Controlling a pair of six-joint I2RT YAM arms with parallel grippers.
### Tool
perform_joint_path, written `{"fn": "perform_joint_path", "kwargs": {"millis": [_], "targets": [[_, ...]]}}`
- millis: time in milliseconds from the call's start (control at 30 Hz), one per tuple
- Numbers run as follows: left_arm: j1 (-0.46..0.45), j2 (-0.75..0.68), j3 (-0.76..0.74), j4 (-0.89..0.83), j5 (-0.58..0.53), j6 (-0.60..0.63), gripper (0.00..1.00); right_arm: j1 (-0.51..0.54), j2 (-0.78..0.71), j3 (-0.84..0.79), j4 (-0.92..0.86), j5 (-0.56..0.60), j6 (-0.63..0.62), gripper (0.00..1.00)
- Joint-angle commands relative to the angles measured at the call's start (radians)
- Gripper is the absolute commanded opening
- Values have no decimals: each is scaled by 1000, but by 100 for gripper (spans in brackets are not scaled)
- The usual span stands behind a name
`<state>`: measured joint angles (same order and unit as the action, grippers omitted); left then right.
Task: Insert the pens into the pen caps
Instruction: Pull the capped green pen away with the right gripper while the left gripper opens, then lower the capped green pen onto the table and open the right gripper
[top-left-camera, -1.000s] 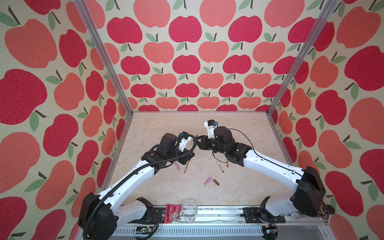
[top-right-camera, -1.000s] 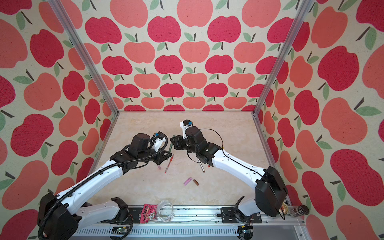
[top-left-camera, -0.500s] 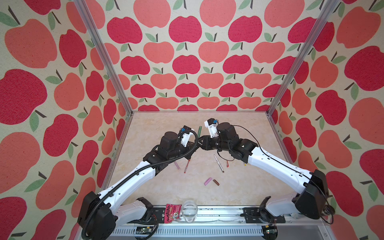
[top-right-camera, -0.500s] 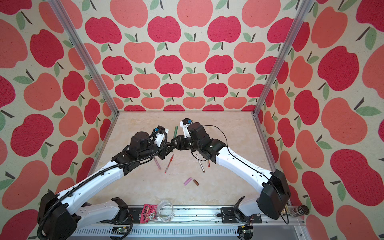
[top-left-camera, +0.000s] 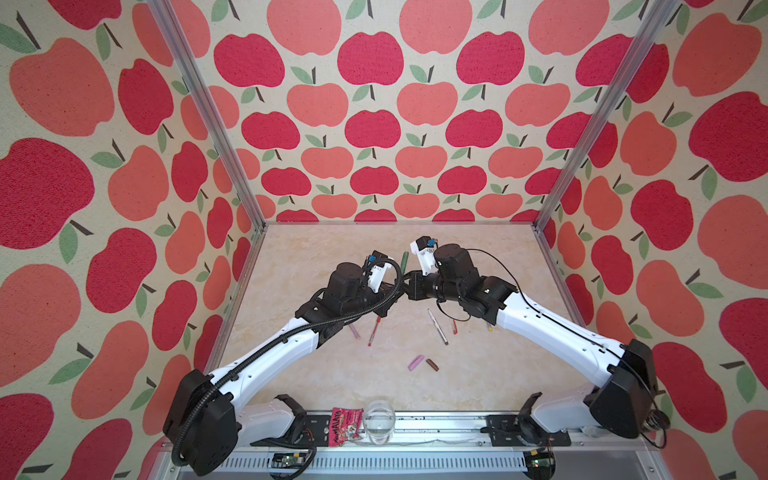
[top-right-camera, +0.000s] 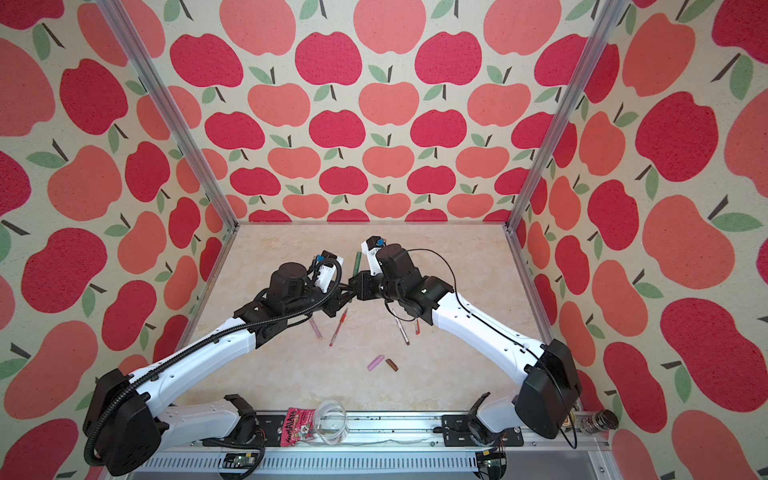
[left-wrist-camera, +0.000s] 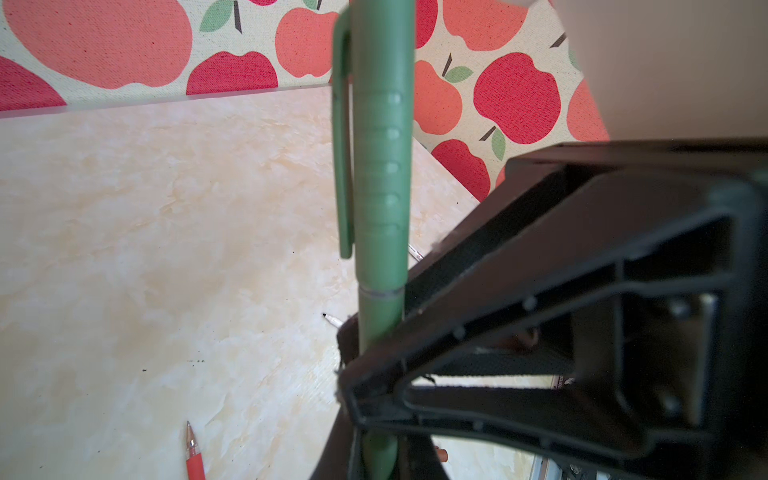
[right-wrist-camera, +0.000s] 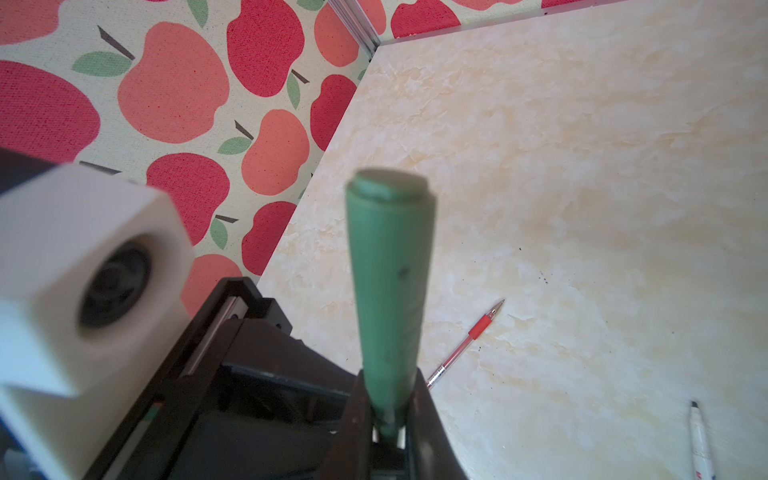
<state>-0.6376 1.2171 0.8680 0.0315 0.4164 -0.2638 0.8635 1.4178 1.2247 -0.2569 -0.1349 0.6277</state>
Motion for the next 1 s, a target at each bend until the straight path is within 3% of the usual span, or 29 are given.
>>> {"fn": "perform_joint_path", "kwargs": {"millis": [0, 133, 300, 433, 700, 833, 967], "targets": [[-3, -7, 26, 126, 16, -28, 4, -10, -27, -7, -81, 57, -16, 8], [-3, -26, 10, 135, 17, -34, 19, -40, -47, 0, -122, 79, -17, 6], [-5, -78, -23, 73, 37, -11, 51, -112, -92, -1, -200, 84, -23, 4], [-4, -162, -85, 14, 7, 8, 64, -188, -108, 12, -354, 95, -64, 5], [-2, -290, -150, -88, -70, 51, 69, -325, -2, 36, -806, 176, -218, 5], [0, -278, -135, -99, -63, 42, 70, -354, 104, 43, -903, 280, -270, 5], [1, -249, -113, -93, -34, 34, 69, -354, 209, 48, -881, 319, -299, 4]]}}
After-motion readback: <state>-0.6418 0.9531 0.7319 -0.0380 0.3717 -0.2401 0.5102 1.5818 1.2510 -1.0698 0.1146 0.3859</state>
